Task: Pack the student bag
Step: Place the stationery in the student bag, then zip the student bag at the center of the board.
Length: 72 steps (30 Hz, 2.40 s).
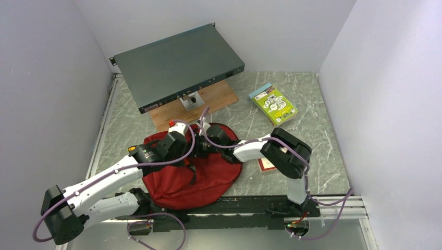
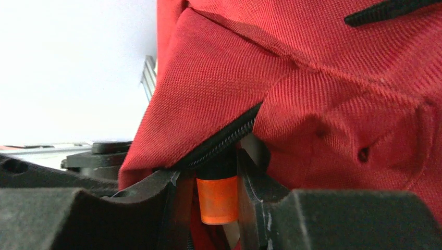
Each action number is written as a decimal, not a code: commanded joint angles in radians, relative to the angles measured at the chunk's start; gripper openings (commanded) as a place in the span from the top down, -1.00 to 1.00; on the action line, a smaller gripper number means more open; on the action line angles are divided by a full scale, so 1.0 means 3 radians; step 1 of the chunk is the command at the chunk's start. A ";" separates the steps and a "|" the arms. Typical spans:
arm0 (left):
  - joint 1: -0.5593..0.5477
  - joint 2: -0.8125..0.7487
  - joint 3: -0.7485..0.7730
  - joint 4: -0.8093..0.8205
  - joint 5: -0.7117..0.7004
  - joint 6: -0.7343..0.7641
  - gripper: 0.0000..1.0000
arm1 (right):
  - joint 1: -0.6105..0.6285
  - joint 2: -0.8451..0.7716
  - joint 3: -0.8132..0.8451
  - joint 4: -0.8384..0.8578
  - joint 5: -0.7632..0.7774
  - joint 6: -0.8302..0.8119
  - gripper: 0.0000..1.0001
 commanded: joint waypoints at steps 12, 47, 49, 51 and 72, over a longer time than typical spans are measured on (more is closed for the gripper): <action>-0.0017 -0.0023 0.0063 0.0104 0.0005 -0.0046 1.00 | 0.0061 -0.0485 0.0276 -0.1404 0.0116 -0.1168 -0.26; -0.0015 0.0083 -0.0028 0.0189 0.0096 -0.0082 1.00 | 0.0230 -0.0471 0.0383 -0.1943 0.0696 -0.1452 0.33; -0.0015 0.0089 -0.0026 0.0183 0.0091 -0.0075 1.00 | 0.0230 -0.0534 0.0323 -0.1957 0.0801 -0.1447 0.61; -0.0017 0.0097 -0.0021 0.0188 0.0093 -0.0067 0.99 | 0.0230 -0.0671 0.0213 -0.1892 0.0894 -0.1439 0.93; -0.0104 -0.0029 0.0531 -0.0120 0.0767 0.0415 -0.87 | 0.0204 -0.1617 -0.0679 -0.0934 0.1070 -0.1033 1.00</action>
